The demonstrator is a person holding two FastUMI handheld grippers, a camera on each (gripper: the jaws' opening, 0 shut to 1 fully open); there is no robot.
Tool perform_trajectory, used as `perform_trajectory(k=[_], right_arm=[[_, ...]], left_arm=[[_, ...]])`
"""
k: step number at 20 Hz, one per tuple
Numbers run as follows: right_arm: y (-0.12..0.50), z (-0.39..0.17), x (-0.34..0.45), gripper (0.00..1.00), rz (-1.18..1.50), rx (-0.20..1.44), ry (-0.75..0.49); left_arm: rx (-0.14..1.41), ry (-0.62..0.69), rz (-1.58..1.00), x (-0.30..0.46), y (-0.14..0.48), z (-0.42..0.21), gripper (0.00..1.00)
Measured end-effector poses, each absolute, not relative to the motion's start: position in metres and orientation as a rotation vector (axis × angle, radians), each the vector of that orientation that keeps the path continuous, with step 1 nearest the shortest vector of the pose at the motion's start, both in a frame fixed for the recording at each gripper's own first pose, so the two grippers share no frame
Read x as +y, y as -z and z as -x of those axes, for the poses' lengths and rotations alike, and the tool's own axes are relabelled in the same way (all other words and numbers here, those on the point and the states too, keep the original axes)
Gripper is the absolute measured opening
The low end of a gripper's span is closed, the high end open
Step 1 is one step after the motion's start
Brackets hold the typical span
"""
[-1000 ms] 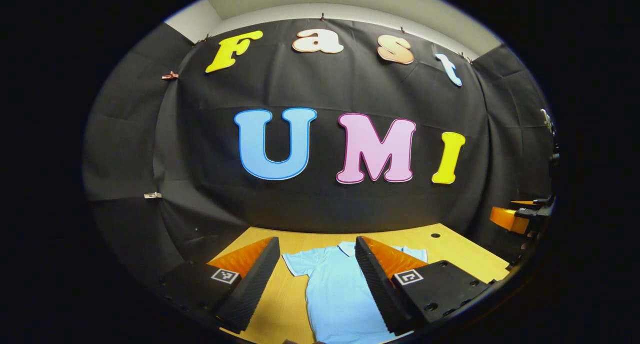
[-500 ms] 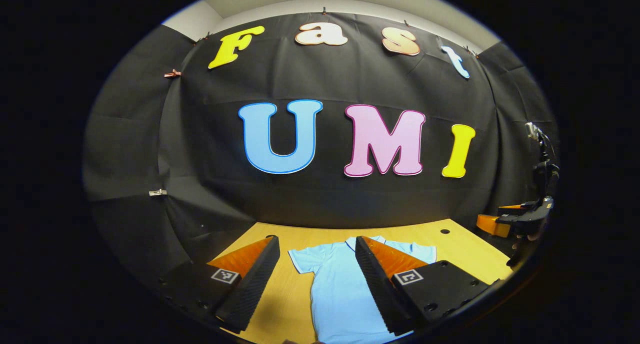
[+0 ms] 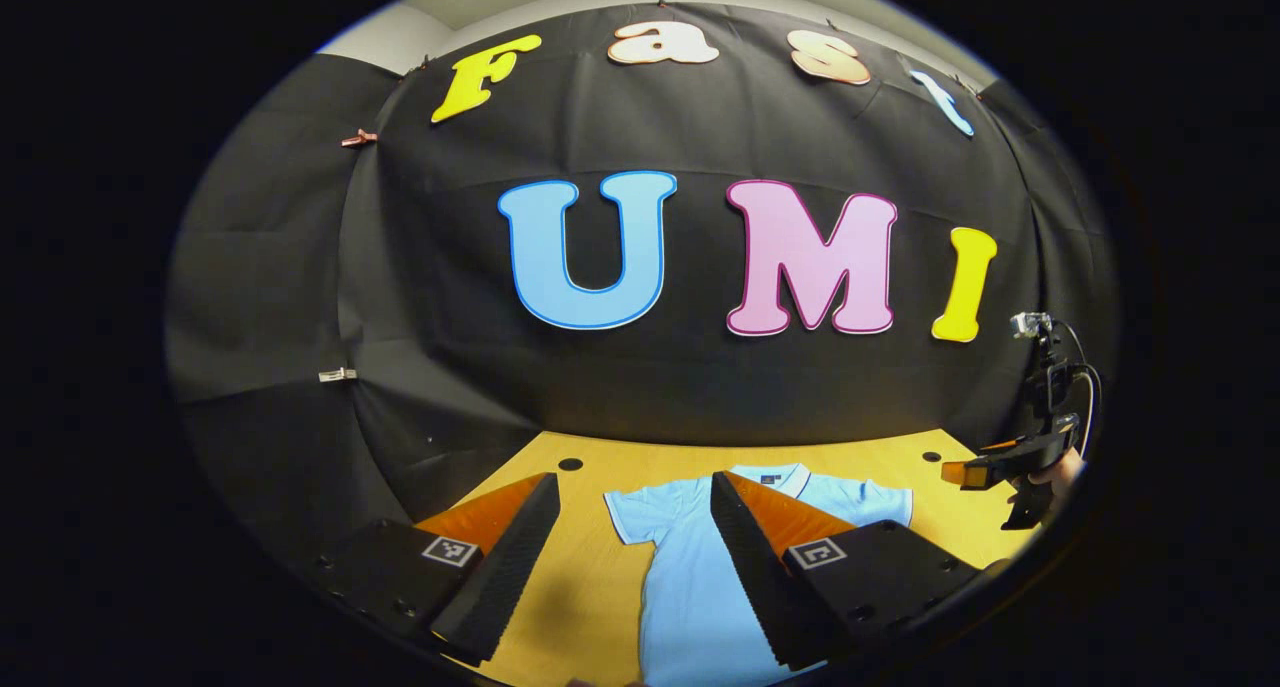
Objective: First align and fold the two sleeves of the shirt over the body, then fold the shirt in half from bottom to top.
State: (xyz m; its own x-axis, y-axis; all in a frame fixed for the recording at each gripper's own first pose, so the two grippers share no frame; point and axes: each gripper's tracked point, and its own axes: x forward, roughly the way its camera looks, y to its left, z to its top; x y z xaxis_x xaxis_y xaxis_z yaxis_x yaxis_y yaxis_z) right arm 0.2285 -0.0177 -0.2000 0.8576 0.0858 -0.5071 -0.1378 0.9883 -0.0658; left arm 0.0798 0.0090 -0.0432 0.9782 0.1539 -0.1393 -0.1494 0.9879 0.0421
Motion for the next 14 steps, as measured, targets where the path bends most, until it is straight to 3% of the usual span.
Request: perform_trajectory(k=[7,14], right_arm=[[0.294,-0.301,-0.036,0.97,0.141,0.704,-0.091],[0.342,-0.324,-0.047,0.97,0.080,0.785,-0.038]], left_arm=[[0.227,-0.199,-0.069,0.019,0.062,-0.107,0.97],[0.262,-0.158,-0.099,-0.007,0.072,-0.127,0.96]])
